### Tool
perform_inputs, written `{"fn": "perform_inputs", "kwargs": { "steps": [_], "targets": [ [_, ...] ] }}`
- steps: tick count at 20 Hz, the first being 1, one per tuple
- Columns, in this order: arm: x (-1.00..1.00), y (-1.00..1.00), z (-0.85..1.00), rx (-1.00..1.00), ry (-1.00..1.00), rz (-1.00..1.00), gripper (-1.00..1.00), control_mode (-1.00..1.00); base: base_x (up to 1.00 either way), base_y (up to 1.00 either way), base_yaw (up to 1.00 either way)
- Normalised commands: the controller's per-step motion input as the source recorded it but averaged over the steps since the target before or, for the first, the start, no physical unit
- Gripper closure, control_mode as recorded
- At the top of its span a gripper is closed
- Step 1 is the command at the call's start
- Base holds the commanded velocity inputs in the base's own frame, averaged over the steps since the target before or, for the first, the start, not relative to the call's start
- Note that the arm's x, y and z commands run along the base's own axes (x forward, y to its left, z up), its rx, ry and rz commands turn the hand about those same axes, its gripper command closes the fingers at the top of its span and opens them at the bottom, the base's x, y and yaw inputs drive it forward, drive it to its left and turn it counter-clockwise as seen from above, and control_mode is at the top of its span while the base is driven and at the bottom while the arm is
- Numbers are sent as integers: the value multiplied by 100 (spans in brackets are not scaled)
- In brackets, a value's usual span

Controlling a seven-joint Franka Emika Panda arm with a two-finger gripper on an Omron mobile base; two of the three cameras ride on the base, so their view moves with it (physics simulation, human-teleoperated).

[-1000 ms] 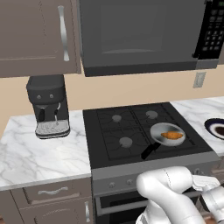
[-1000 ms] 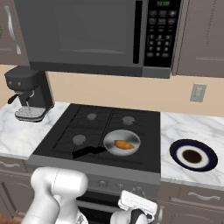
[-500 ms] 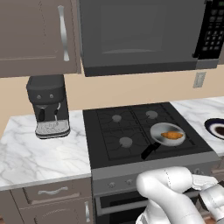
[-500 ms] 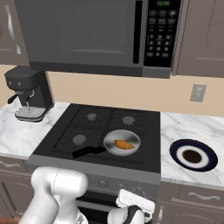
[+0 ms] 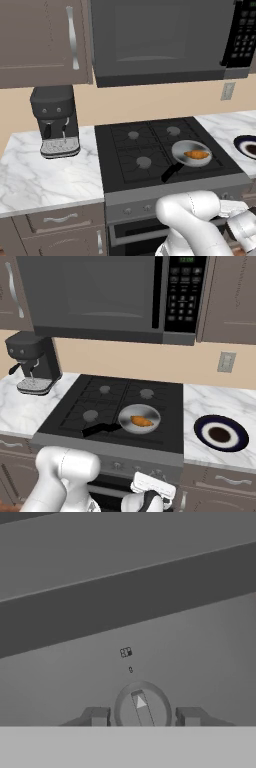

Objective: Pick the croissant and place it on the pan. Then turn on the stove to warm the croissant.

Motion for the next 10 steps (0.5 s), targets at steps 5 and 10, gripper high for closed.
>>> {"fn": "perform_inputs", "kwargs": {
  "steps": [5, 10],
  "targets": [
    [9, 0, 32, -10, 0, 0, 100, -100, 0, 0, 0],
    [10, 0, 21, -9, 0, 2, 100, -100, 0, 0, 0]
  ]
}}
